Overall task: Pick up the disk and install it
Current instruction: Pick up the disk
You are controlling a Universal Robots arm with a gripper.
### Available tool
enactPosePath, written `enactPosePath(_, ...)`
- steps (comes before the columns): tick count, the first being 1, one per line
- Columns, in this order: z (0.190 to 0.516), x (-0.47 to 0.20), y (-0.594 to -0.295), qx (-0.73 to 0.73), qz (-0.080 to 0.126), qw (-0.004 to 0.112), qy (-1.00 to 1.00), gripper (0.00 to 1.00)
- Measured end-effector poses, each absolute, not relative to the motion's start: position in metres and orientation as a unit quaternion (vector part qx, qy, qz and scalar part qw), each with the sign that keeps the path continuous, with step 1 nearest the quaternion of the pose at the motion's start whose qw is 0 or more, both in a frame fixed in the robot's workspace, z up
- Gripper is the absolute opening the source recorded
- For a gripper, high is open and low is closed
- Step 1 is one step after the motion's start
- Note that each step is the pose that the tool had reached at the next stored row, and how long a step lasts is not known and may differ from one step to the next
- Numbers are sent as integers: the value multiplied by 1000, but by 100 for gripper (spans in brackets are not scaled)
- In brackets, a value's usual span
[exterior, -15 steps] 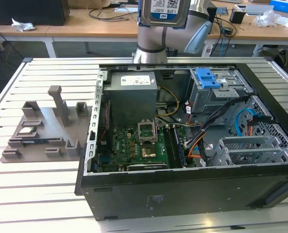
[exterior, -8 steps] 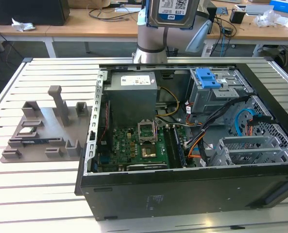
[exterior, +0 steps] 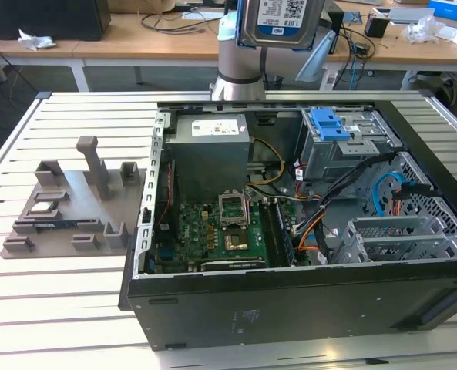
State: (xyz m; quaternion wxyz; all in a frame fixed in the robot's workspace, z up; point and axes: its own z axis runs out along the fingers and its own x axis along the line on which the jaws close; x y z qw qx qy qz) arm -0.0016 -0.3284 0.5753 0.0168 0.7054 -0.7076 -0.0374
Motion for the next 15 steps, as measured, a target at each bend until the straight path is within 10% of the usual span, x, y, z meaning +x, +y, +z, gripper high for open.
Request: enactPosePath(15, 575, 11, -341, 705, -38, 17, -708, 37)
